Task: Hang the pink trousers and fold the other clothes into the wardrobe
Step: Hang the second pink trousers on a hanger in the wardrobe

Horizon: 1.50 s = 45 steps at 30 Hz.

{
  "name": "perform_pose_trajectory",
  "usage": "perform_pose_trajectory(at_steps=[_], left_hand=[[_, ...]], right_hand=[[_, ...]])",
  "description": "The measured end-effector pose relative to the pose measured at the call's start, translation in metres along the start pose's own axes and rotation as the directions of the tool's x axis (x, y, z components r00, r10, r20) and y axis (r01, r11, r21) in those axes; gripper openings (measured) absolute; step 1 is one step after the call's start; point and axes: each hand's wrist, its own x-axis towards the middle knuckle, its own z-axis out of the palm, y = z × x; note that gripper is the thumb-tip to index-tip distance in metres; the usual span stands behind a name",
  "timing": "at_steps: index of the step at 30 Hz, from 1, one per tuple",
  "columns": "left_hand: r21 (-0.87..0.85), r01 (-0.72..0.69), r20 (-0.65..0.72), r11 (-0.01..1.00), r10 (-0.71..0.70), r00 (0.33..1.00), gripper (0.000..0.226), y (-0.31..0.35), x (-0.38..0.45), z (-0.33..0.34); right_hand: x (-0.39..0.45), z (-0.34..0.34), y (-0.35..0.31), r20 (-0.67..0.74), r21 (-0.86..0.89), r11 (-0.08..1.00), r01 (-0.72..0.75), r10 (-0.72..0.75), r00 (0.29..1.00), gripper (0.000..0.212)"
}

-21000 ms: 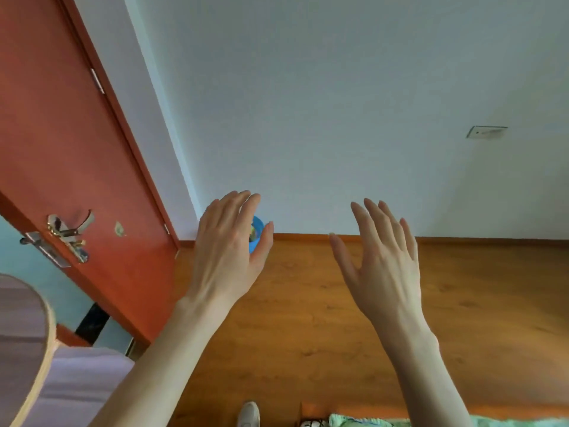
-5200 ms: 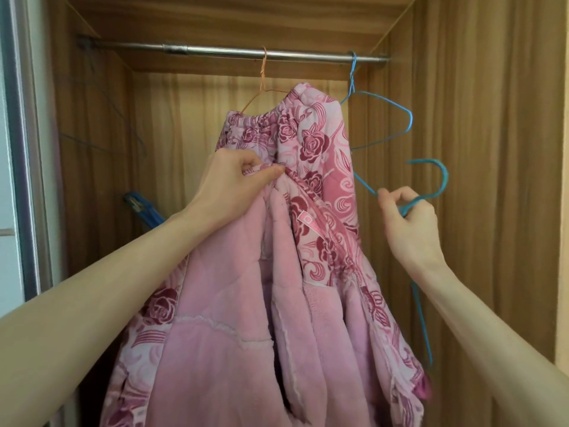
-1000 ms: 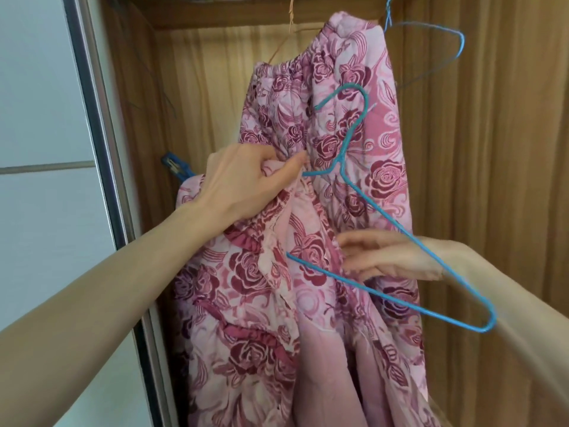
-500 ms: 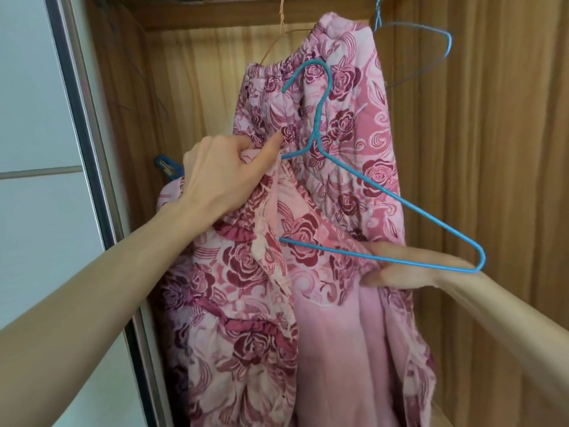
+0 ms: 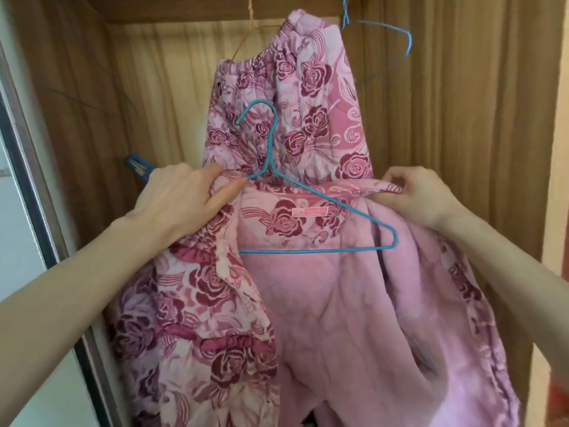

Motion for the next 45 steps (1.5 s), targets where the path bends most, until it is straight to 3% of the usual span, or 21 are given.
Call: perform_pose_trajectory(at_steps=[3,6,11,14,16,19,21,24,27,29,30,32,35,37,42,45], left_hand=[[0.09,-0.03,-0.01,0.995,0.031,0.999,0.064,0.001,-0.002,-0.004],[0.163,-0.028,0.008,0.986,0.027,1.0,0.059,0.004,-0.003,-0.008],[0.216,-0.105,0.112,0.971,0.083,0.99,0.051,0.009,-0.006,-0.01],[0.27,-0.213,0.236,0.939,0.149,0.96,0.048,0.009,-0.006,-0.01],[0.307,-0.218,0.223,0.927,0.153,0.963,0.048,0.006,-0.003,-0.011],[0.295,-0.128,0.162,0.947,0.082,0.983,0.049,0.007,0.0,-0.013],[0.26,-0.051,0.118,0.964,0.021,0.993,0.049,0.013,-0.001,-0.009],[0.192,0.033,0.029,0.981,-0.04,0.999,0.049,0.015,-0.007,0.002],[0.123,0.102,-0.047,0.987,-0.097,0.994,0.047,0.01,-0.013,0.004],[0.084,0.124,-0.115,0.989,-0.113,0.987,0.047,0.005,-0.013,0.003],[0.062,0.127,-0.15,0.99,-0.117,0.982,0.048,0.004,-0.012,0.002],[0.027,0.141,-0.192,0.99,-0.133,0.972,0.049,0.006,-0.009,-0.003],[0.012,0.122,-0.216,0.993,-0.116,0.97,0.049,0.006,-0.006,-0.007],[-0.001,0.09,-0.221,0.996,-0.088,0.971,0.048,0.004,-0.006,-0.009],[-0.047,0.089,-0.208,0.995,-0.097,0.973,0.048,0.004,0.002,-0.011],[-0.069,0.108,-0.21,0.992,-0.12,0.97,0.049,0.001,0.006,-0.01]], right_hand=[[0.002,-0.008,-0.009,-0.052,-0.271,0.956,0.107,-0.126,0.991,0.031],[0.005,-0.01,-0.013,-0.054,-0.492,0.821,0.289,-0.36,0.931,0.038],[0.013,-0.012,-0.021,-0.036,-0.603,0.694,0.393,-0.516,0.856,0.053],[0.018,-0.014,-0.031,-0.003,-0.624,0.656,0.424,-0.544,0.839,0.047],[0.023,-0.018,-0.035,0.022,-0.637,0.635,0.438,-0.553,0.833,0.038],[0.03,-0.024,-0.043,0.022,-0.545,0.739,0.395,-0.458,0.889,0.028],[0.033,-0.027,-0.051,0.049,-0.385,0.864,0.324,-0.331,0.942,0.024],[0.032,-0.026,-0.062,0.155,-0.104,0.955,0.277,-0.259,0.953,0.017],[0.018,-0.029,-0.063,0.37,0.38,0.922,0.075,-0.226,0.901,0.038],[0.007,-0.026,-0.059,0.346,0.559,0.829,0.011,-0.245,0.906,0.042],[0.004,-0.022,-0.056,0.242,0.532,0.837,0.13,-0.297,0.924,0.037],[0.006,-0.011,-0.047,0.117,0.284,0.891,0.354,-0.399,0.91,0.038],[0.011,-0.003,-0.044,0.205,0.102,0.885,0.454,-0.466,0.861,0.049],[0.014,-0.002,-0.05,0.252,0.052,0.873,0.485,-0.481,0.84,0.045],[0.02,-0.007,-0.074,0.262,0.102,0.834,0.542,-0.548,0.794,0.015],[0.023,-0.004,-0.086,0.173,0.251,0.844,0.473,-0.52,0.836,0.013]])
